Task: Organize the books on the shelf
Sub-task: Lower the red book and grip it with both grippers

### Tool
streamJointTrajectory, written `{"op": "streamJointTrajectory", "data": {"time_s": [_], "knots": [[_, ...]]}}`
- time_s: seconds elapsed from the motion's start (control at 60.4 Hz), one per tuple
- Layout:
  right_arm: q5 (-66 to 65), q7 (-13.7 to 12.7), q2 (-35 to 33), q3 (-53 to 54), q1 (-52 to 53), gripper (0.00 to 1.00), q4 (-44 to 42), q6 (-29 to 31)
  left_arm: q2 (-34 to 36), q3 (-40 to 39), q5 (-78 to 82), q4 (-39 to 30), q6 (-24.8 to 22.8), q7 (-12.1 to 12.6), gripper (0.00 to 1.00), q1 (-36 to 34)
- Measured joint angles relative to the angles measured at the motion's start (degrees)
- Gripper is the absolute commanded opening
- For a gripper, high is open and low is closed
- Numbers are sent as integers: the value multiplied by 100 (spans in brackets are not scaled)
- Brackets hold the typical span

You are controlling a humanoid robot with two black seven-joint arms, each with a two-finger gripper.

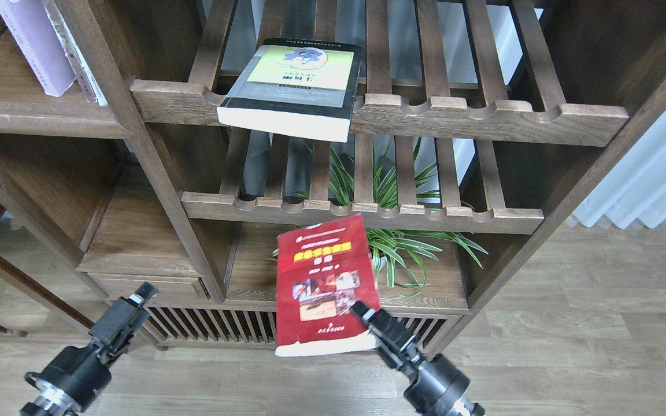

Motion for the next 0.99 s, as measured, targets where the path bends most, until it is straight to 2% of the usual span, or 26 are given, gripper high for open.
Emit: {"op": "streamJointTrajectory", "data": {"time_s": [0.265, 0.613, 0.844, 0.994], "knots": [[0, -212, 202, -420, 78, 5, -271, 0, -132, 472, -257, -170, 0, -135, 98, -57], [0, -438, 401, -725, 73, 5, -282, 1, -734, 1069, -325, -161, 0, -340, 94, -217], [4, -468, 442, -734, 40, 5, -283, 1, -1004, 1423, -409, -145, 0, -640, 87, -373], [4, -526, 446, -734, 5, 5, -283, 2, -1105, 1561, -489, -143, 0, -708, 83, -450]]}}
